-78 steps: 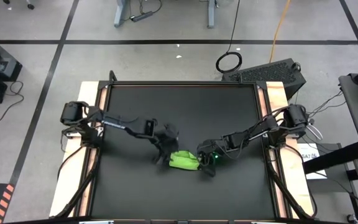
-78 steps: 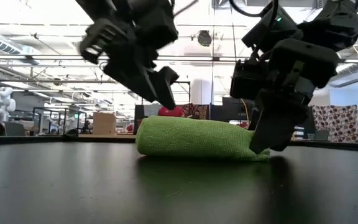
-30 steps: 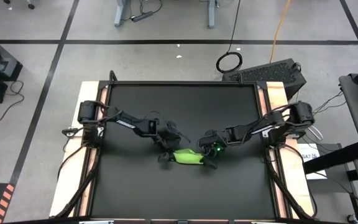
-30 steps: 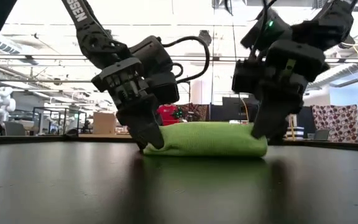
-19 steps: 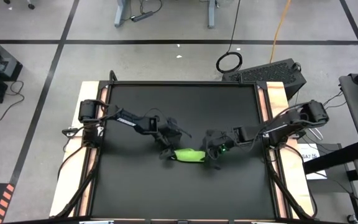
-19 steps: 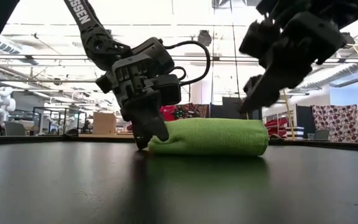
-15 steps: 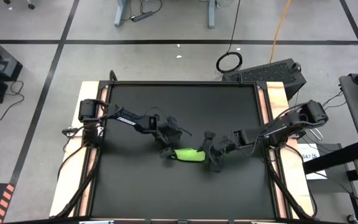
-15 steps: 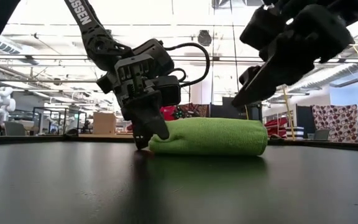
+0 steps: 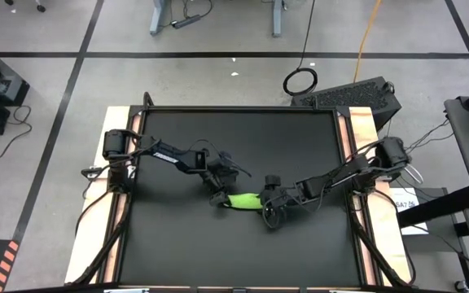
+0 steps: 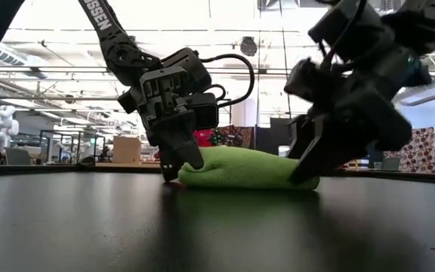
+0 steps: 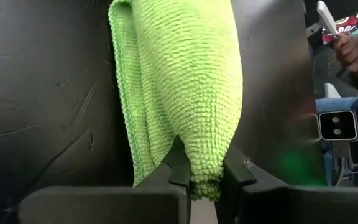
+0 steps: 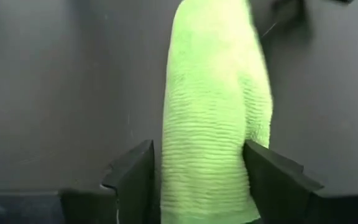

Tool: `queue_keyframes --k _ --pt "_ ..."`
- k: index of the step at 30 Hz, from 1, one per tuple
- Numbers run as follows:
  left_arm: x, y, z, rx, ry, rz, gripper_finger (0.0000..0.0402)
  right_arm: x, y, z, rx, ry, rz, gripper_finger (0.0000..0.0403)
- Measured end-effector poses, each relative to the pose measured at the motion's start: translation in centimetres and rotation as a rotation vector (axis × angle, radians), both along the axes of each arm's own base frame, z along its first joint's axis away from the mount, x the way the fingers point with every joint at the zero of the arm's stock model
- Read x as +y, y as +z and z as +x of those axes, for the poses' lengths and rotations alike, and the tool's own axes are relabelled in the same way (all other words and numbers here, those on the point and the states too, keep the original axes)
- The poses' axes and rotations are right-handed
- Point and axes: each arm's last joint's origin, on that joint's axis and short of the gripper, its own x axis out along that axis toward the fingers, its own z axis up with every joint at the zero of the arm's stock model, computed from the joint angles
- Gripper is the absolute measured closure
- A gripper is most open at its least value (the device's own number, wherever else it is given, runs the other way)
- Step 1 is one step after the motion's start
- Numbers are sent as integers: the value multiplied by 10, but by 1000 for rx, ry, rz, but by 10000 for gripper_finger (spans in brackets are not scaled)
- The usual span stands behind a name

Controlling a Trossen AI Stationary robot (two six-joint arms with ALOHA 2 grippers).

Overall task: Roll towel into tight, uniform cylinder
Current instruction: Roll the green towel

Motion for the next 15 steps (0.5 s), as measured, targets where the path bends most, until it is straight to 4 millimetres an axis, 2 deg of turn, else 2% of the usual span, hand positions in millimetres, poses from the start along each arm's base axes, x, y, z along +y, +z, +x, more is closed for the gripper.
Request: queue_keyframes --k 3,5,12,15 --pt "0 1 0 -2 -1 -2 358 -1 -11 4 14 -34 40 179" --pt "0 3 -2 8 -6 0 337 -1 -16 5 24 -56 77 195" --pt "4 21 -12 -10 -29 44 201 -4 -16 6 35 -88 120 283" --pt "10 32 -18 -7 -5 71 156 -8 -17 6 45 -85 146 316"
